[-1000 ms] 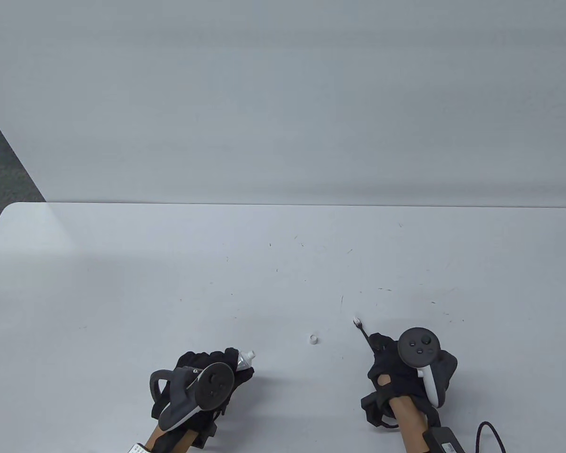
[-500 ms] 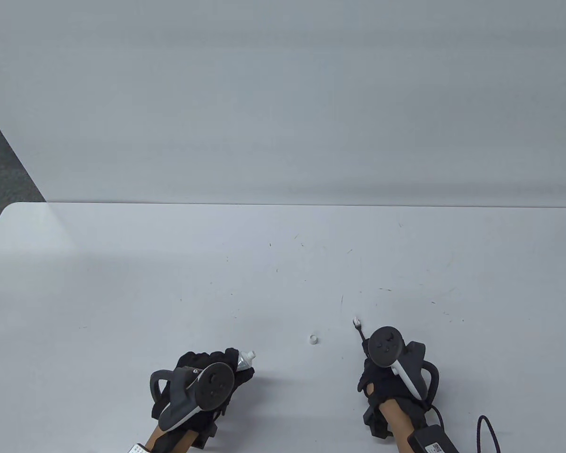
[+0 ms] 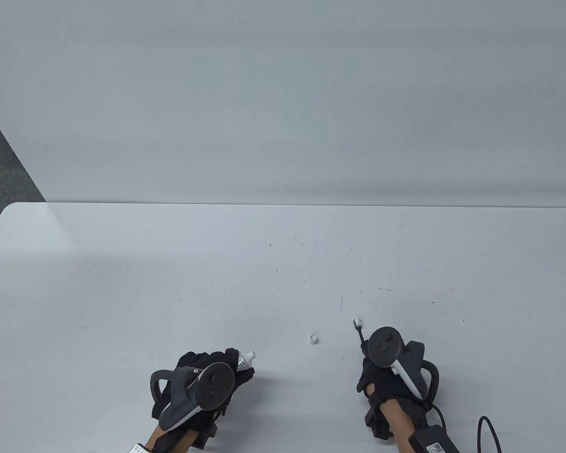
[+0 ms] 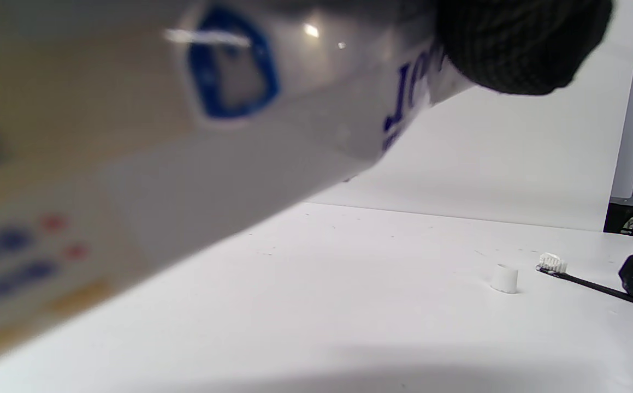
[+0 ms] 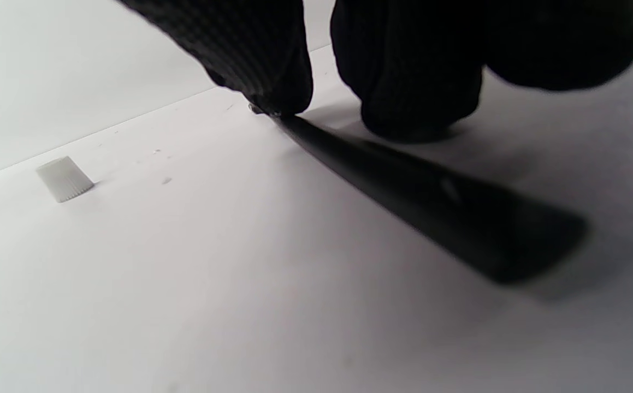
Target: Squeeze toothpaste onto toothbrush
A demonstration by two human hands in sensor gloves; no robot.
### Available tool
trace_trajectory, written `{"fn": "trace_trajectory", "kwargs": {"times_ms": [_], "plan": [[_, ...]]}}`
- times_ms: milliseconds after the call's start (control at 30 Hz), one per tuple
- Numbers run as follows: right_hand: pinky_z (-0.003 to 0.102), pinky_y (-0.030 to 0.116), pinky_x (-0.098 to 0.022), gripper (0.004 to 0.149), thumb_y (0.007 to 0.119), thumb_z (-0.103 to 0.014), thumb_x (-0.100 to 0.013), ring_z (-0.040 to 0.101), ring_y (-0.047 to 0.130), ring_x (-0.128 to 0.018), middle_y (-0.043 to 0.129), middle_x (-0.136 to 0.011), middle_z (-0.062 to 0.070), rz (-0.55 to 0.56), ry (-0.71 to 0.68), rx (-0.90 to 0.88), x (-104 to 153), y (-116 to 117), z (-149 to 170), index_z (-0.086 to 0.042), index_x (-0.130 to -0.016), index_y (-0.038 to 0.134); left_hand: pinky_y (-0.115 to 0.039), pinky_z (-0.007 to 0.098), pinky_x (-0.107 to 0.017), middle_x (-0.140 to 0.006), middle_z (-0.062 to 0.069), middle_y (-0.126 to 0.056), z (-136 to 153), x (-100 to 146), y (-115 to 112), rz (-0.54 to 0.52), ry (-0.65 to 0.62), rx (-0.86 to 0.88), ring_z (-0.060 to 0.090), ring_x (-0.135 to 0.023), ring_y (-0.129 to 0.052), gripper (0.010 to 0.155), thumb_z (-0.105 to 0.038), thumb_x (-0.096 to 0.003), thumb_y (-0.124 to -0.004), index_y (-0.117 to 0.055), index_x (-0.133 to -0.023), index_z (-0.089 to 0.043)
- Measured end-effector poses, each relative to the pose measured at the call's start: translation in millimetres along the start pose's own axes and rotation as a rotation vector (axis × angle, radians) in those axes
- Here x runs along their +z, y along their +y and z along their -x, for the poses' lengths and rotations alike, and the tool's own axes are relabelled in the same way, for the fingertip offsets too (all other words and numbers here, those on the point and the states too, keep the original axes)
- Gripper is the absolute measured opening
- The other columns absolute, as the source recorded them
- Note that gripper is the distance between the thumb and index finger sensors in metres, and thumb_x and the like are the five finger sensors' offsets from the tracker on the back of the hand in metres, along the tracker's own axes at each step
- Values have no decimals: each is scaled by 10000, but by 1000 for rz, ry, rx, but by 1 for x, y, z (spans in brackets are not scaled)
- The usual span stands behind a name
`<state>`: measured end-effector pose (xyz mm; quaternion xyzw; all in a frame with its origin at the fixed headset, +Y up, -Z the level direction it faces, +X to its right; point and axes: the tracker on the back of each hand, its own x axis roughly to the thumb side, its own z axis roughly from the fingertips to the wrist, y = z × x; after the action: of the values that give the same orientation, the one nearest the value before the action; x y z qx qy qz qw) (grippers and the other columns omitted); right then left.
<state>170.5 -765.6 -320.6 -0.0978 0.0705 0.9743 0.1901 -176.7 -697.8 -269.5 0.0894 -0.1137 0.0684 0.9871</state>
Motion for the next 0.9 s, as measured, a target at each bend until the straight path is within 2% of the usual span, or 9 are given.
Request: {"fn": "trace_trajectory", "kwargs": {"times_ms": [500,600,700,833,900], "plan": [[487,858,-266,469,779,-227,-398,313,940,-472,794,-800,190,6,-13,-131,0,-9,9,-200,-864,825,-820,553,-446,-701,95,-996,1,0,0,-4,2,0,409,-486,-1016,697,-640,-316,-803,-835,-830,-170],[499,850,-262,469,786,-230,-395,322,938,-467,795,-800,190,44,-28,-149,2,-15,8,-189,-860,827,-820,552,-447,-702,94,-995,1,0,1,-8,3,3,408,-486,-1016,696,-641,-317,-802,-835,-830,-172],[510,850,-249,477,820,-232,-381,334,955,-453,821,-808,182,146,-94,-176,8,-31,-3,-133,-848,832,-820,553,-447,-702,96,-995,2,0,3,-16,6,9,409,-485,-1016,698,-640,-316,-802,-835,-831,-170],[468,880,-160,445,878,-206,-341,276,1006,-322,909,-765,154,280,-252,-117,14,-55,-34,-124,-778,892,-820,553,-448,-702,94,-996,4,0,8,-35,6,19,410,-486,-1016,697,-642,-315,-802,-835,-830,-172],[459,883,-141,430,888,-196,-333,264,1005,-296,924,-753,147,276,-315,-72,13,-57,-50,-132,-758,904,-820,553,-446,-701,95,-996,4,1,9,-41,7,23,409,-486,-1017,696,-641,-315,-803,-836,-830,-173]]}}
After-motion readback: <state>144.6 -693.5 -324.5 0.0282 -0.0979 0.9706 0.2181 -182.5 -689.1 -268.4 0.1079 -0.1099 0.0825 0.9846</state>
